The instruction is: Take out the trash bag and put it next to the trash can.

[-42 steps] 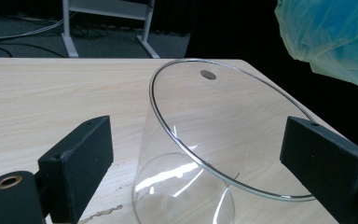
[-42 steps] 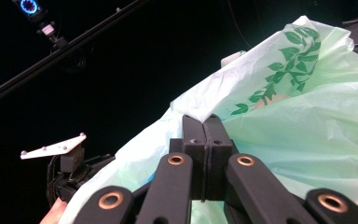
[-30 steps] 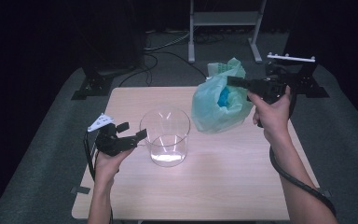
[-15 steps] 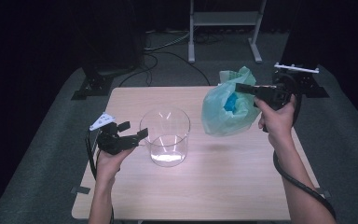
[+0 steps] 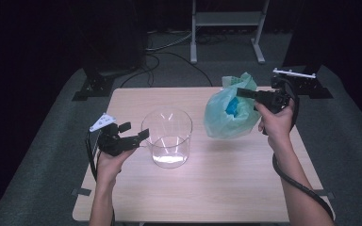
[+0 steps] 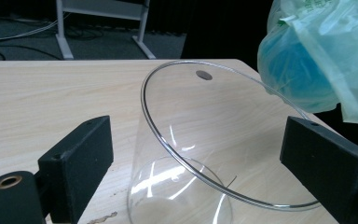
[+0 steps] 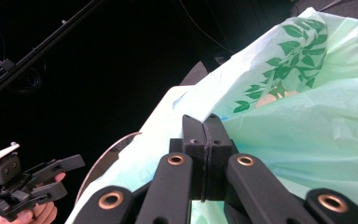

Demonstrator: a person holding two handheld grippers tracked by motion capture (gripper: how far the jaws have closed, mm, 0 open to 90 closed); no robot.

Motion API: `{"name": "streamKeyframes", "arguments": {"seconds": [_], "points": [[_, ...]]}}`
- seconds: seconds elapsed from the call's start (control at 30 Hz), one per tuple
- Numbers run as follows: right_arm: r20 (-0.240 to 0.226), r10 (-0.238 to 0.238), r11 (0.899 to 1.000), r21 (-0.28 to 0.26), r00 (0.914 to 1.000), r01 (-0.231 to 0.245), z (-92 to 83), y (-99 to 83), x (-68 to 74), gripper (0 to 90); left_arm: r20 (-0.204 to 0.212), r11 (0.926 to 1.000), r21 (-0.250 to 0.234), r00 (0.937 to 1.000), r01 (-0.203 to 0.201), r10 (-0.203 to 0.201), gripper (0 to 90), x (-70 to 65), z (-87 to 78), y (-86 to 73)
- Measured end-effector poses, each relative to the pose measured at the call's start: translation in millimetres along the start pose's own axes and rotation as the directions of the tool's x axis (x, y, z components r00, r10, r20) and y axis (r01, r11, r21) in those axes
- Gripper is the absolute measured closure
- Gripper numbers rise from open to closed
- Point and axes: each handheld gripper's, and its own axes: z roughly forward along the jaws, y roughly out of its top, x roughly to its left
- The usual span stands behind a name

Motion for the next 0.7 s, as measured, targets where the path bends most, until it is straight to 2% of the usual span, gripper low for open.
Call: {"name": "streamKeyframes", "arguments": {"seconds": [0.37, 0.7], "points": [[0.007, 0.020, 0.999, 0.027, 0.9998, -0.020, 15.3, -15.8, -16.9, 90.0, -0.001, 1.0000, 0.001, 1.0000, 0.000, 0.000, 8.4, -2.1, 0.6, -0.1], [0.011, 0.042, 0.998, 0.039, 0.9991, -0.042, 30.7, -23.8, -25.6, 90.0, -0.005, 0.9999, -0.010, 1.0000, 0.007, -0.007, 8.4, -0.5, -3.1, 1.0]]}}
